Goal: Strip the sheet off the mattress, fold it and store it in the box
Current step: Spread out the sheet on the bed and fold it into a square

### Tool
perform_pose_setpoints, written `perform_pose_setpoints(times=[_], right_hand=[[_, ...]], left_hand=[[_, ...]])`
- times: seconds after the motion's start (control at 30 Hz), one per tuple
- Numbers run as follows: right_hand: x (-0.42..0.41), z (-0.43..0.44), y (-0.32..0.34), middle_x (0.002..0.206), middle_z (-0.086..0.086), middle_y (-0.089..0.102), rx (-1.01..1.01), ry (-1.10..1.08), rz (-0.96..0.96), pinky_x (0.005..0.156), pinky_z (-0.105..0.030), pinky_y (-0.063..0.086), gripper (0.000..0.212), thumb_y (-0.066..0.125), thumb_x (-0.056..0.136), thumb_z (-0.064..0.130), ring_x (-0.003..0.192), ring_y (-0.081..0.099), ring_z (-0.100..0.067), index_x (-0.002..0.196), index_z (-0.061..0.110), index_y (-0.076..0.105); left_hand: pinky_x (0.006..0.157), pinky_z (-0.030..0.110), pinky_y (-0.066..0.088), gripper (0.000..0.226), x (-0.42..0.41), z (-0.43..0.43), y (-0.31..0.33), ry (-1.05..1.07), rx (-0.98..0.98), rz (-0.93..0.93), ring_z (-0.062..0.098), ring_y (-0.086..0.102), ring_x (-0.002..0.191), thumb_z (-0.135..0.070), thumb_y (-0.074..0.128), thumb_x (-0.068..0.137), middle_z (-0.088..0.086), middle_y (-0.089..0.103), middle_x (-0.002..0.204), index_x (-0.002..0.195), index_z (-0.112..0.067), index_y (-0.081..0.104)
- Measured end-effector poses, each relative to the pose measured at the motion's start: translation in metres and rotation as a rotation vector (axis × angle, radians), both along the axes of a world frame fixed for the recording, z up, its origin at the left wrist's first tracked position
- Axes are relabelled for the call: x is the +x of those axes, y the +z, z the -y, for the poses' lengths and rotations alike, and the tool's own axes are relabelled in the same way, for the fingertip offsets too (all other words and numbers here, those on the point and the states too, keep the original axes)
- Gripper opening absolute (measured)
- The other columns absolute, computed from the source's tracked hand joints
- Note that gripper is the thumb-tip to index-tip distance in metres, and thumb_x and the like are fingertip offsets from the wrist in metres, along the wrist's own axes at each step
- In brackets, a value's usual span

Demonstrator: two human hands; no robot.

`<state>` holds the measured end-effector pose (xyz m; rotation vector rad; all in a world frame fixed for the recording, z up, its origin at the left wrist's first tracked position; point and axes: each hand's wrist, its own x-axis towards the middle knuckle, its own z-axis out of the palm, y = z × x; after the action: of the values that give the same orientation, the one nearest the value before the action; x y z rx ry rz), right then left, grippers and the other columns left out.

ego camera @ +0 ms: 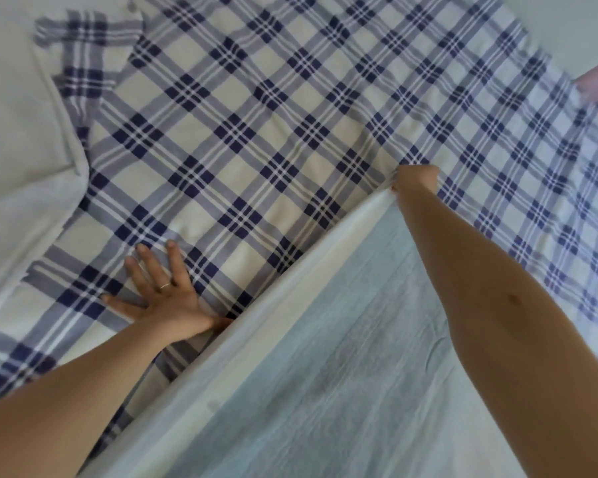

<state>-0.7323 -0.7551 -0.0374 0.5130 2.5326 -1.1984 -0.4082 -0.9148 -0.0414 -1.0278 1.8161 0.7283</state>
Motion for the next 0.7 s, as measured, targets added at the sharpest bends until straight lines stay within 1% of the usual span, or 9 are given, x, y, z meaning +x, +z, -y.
perform_pose_setpoints(times=[0.07, 0.17, 0.23, 0.3, 0.37, 0.47, 0.57, 0.63, 0.7], right_hand=[[0.017, 0.012, 0.003, 0.093, 0.0, 0.051, -0.121, 0.027, 0.066, 0.065, -0.022, 0.046, 0.021, 0.035, 0.097, 0.014, 0.081, 0.05, -0.012, 0.109, 0.019, 0.052], [0.087, 0.012, 0.005, 0.154, -0.006, 0.024, -0.176, 0.279, -0.042, 0.112, -0.042, 0.028, 0.052, 0.035, 0.099, 0.019, 0.138, 0.027, -0.022, 0.149, 0.022, 0.022], [0.167, -0.006, -0.002, 0.16, -0.004, 0.003, 0.088, 0.378, -0.249, 0.119, -0.04, 0.002, 0.063, 0.035, 0.098, 0.034, 0.147, 0.003, -0.019, 0.153, 0.016, 0.009], [0.237, -0.022, -0.016, 0.159, -0.008, -0.012, 0.353, 0.43, -0.198, 0.117, -0.045, -0.013, 0.081, 0.018, 0.089, 0.058, 0.146, -0.012, -0.023, 0.152, 0.011, -0.004], [0.263, -0.022, -0.043, 0.158, -0.013, -0.018, 0.523, 0.456, -0.031, 0.113, -0.06, -0.01, 0.092, 0.004, 0.082, 0.069, 0.145, -0.014, -0.033, 0.149, 0.009, -0.015], [0.221, 0.015, -0.064, 0.158, -0.006, -0.019, 0.654, 0.578, -0.058, 0.105, -0.07, -0.011, 0.08, 0.001, 0.091, 0.064, 0.144, -0.015, -0.035, 0.149, 0.012, -0.016], [0.171, 0.053, -0.07, 0.159, 0.002, -0.014, 0.541, 0.713, -0.097, 0.106, -0.068, -0.014, 0.068, 0.007, 0.097, 0.056, 0.146, -0.013, -0.025, 0.151, 0.019, -0.012], [0.152, 0.057, -0.052, 0.161, 0.003, -0.002, 0.135, 0.654, -0.07, 0.112, -0.061, -0.014, 0.06, 0.017, 0.102, 0.048, 0.148, -0.004, -0.017, 0.153, 0.022, -0.003], [0.174, 0.039, -0.031, 0.16, -0.002, 0.015, -0.173, 0.536, -0.255, 0.12, -0.049, 0.002, 0.055, 0.031, 0.103, 0.033, 0.147, 0.01, -0.016, 0.152, 0.017, 0.012]], left_hand=[[0.098, 0.073, -0.013, 0.156, -0.001, 0.001, 0.0, 0.002, 0.0, -0.009, 0.039, -0.054, 0.113, -0.087, 0.063, 0.042, 0.014, -0.069, 0.11, 0.107, -0.024, -0.063], [0.099, 0.073, -0.014, 0.156, 0.0, 0.0, 0.001, -0.002, 0.007, -0.036, 0.037, -0.055, 0.113, -0.085, 0.065, 0.042, 0.013, -0.069, 0.112, 0.108, -0.025, -0.063], [0.099, 0.073, -0.014, 0.158, 0.001, 0.001, 0.0, -0.002, 0.008, -0.023, 0.037, -0.055, 0.115, -0.087, 0.065, 0.039, 0.013, -0.067, 0.114, 0.108, -0.025, -0.063], [0.099, 0.074, -0.014, 0.16, -0.001, 0.001, -0.001, -0.003, -0.008, -0.028, 0.038, -0.053, 0.118, -0.088, 0.064, 0.034, 0.014, -0.066, 0.117, 0.109, -0.025, -0.063], [0.099, 0.074, -0.012, 0.161, 0.001, 0.001, -0.005, -0.008, -0.032, -0.036, 0.038, -0.052, 0.119, -0.089, 0.064, 0.032, 0.014, -0.066, 0.118, 0.11, -0.024, -0.062], [0.099, 0.074, -0.012, 0.158, -0.001, 0.001, -0.012, -0.013, -0.071, -0.055, 0.038, -0.051, 0.12, -0.088, 0.064, 0.037, 0.014, -0.065, 0.12, 0.112, -0.025, -0.061], [0.098, 0.074, -0.011, 0.156, 0.006, 0.0, -0.02, -0.035, -0.104, -0.073, 0.038, -0.05, 0.122, -0.087, 0.064, 0.041, 0.014, -0.063, 0.122, 0.114, -0.026, -0.06], [0.099, 0.074, -0.01, 0.155, 0.007, -0.004, -0.021, -0.038, -0.136, -0.074, 0.038, -0.048, 0.124, -0.085, 0.065, 0.044, 0.015, -0.061, 0.126, 0.119, -0.025, -0.057], [0.1, 0.074, -0.009, 0.155, 0.008, -0.01, -0.021, -0.065, -0.191, -0.086, 0.038, -0.047, 0.125, -0.087, 0.063, 0.043, 0.016, -0.059, 0.129, 0.123, -0.024, -0.054]])
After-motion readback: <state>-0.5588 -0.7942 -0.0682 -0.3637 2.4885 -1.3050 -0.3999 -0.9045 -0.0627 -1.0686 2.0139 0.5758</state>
